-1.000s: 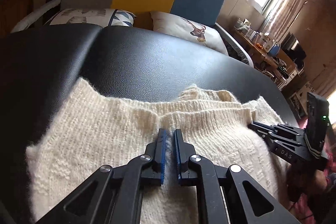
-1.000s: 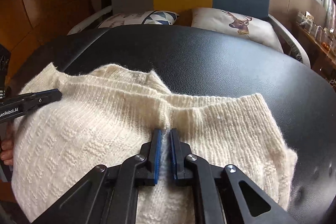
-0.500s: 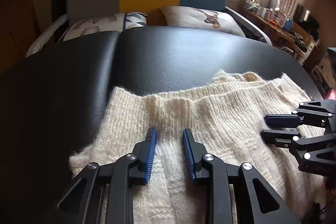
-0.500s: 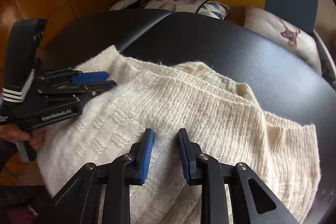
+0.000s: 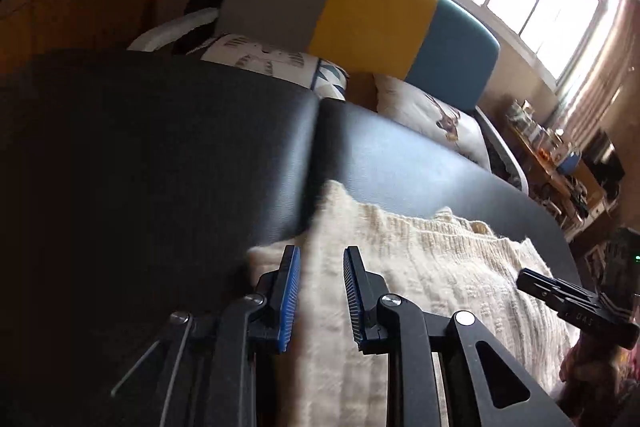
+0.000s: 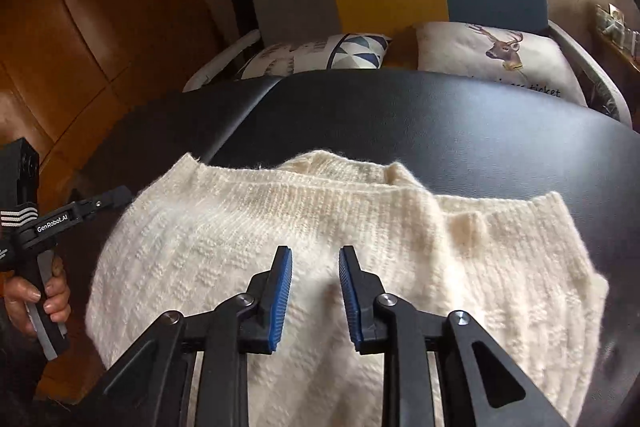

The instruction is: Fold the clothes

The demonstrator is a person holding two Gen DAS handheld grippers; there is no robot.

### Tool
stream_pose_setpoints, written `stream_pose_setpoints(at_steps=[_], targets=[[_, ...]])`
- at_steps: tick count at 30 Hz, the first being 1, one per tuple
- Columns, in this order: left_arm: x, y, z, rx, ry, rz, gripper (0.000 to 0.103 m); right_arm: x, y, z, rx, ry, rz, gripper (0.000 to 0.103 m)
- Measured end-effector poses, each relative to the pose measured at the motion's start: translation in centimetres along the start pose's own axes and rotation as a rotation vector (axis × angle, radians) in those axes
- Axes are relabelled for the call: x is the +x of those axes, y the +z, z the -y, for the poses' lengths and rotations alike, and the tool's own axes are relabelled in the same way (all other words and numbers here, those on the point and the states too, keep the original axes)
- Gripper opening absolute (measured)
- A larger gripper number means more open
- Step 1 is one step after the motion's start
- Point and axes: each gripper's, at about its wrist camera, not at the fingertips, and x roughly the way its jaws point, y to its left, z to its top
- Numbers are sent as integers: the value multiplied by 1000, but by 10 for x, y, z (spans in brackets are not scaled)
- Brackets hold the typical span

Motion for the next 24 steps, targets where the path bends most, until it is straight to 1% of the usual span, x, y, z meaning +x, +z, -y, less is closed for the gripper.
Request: stream_pose_setpoints(at_steps=[1, 3, 4, 5, 7, 8, 9, 10, 11, 15, 16, 18, 19, 20, 21, 22, 24], targets=[[-8, -8, -9, -15, -8, -15, 25, -10, -4, 13, 6, -25, 8, 26], [-18, -26, -20, -32, -65, -67, 27, -27, -13, 39, 37, -81, 11, 28], [-20, -35, -21, -29, -89, -91, 31, -30, -19, 50, 69, -89, 6, 28], [-20, -43, -20, -18, -103, -114, 39, -31, -26, 60, 105, -86, -3, 28], [-19, -60, -17, -2, -130, -163, 45, -32, -40, 79, 177, -80, -20, 28], [-16, -67, -15, -2, -142, -191, 45, -33, -46, 86, 204, -71, -13, 28], [-14, -74, -13, -4, -153, -212, 44, -35, -53, 88, 218, -56, 11, 28], [-13, -79, -10, 10, -146, -213, 30, -37, -59, 88, 222, -52, 29, 28], [-12, -80, -7, 28, -136, -209, 21, -37, -64, 87, 214, -60, 39, 28], [-5, -70, -4, 62, -133, -217, 20, -40, -74, 82, 171, -91, 57, 26], [-7, -68, -3, 72, -155, -217, 21, -41, -75, 82, 162, -93, 58, 26], [-16, -65, -10, 60, -245, -218, 25, -43, -75, 85, 161, -86, 58, 26], [-19, -66, -16, 40, -285, -226, 34, -45, -73, 84, 172, -90, 49, 27], [-21, -67, -24, 16, -308, -238, 44, -47, -70, 83, 191, -104, 35, 28], [-24, -70, -29, 5, -327, -240, 48, -51, -66, 78, 202, -128, 27, 28], [-26, -73, -34, 2, -350, -237, 49, -54, -59, 67, 184, -134, 33, 31], [-29, -81, -38, -2, -416, -240, 49, -58, -43, 36, 104, -76, 65, 31]])
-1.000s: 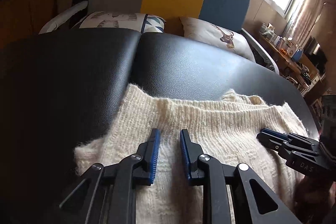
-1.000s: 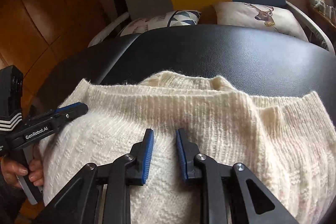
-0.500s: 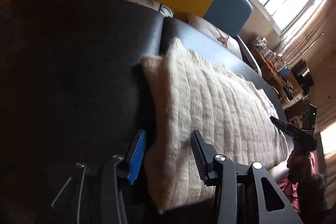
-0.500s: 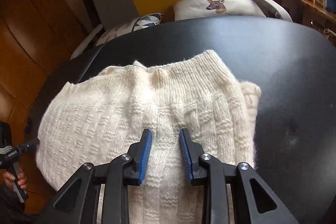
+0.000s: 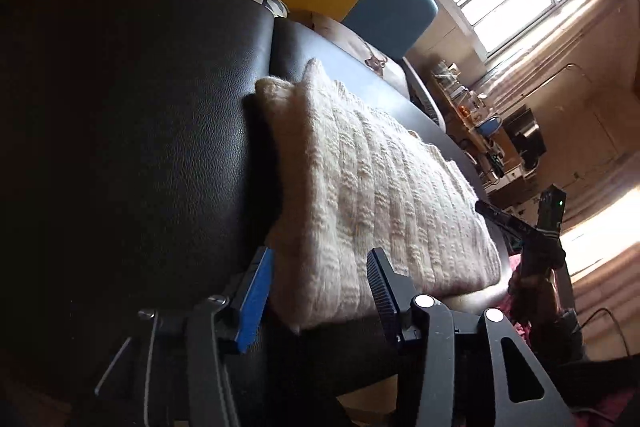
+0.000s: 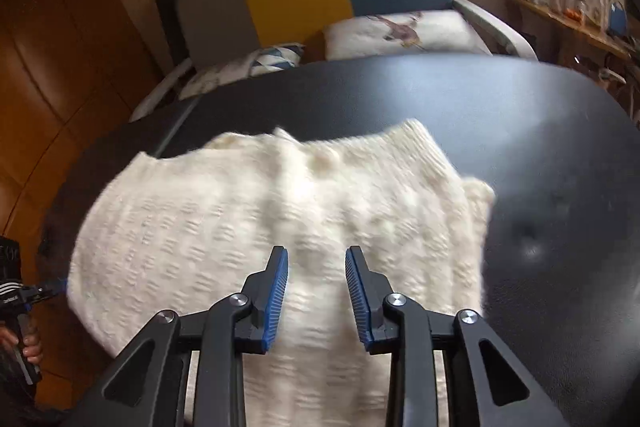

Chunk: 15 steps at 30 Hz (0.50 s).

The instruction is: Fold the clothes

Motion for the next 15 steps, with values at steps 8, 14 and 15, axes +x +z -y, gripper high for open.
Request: stream_pose_setpoints(at_steps=[8, 14, 15], targets=[[15, 1, -11, 47, -174, -47, 44, 72, 22, -137, -339, 116, -186, 36], [10, -6, -26, 103, -173, -97, 5, 114, 10, -133, -285, 87, -248, 37], [11, -10, -27, 122, -155, -114, 5, 115, 8, -129, -260, 99, -239, 37]])
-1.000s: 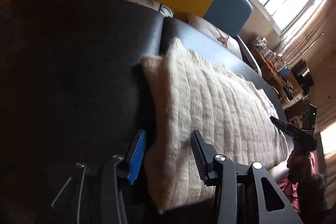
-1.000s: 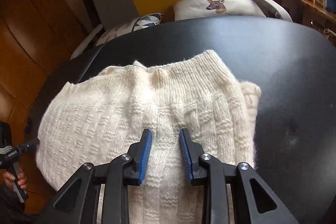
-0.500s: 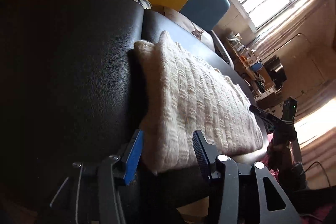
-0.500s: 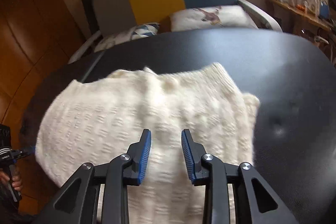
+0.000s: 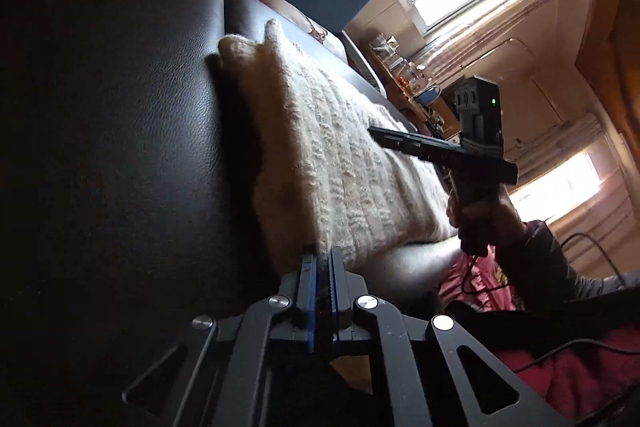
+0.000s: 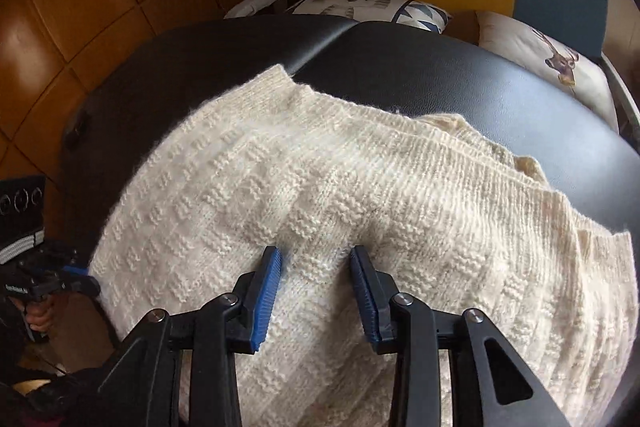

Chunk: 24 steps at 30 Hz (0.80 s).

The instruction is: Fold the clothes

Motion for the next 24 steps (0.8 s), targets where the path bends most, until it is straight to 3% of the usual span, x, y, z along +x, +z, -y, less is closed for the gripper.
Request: stream_pose_setpoints(at_steps=[3, 6, 7, 10, 13, 15, 16, 17, 19, 24], targets=[[3, -2, -1, -10, -3, -31, 5, 1, -5, 8, 48, 25, 25, 37], [-12, 4, -4, -59, -35, 64, 6, 1, -7, 11, 80, 36, 43, 37], [-15, 9, -7, -83, -30, 97, 11, 1, -7, 12, 84, 39, 47, 37], [-6, 26, -11, -125, -41, 124, 45, -1, -7, 13, 96, 47, 58, 37], [12, 43, -9, -140, -70, 109, 52, -3, -8, 16, 106, 57, 68, 37], [24, 54, -5, -142, -75, 93, 50, -3, -9, 17, 107, 64, 77, 37], [31, 59, -2, -131, -59, 77, 35, -3, -10, 17, 106, 67, 82, 37], [32, 59, 2, -111, -42, 73, 9, -3, -10, 17, 104, 71, 87, 37], [24, 54, 4, -81, -5, 83, 8, -3, -11, 18, 98, 78, 91, 37], [9, 40, -14, -156, 96, 68, 8, 0, -14, 19, 83, 86, 118, 37]])
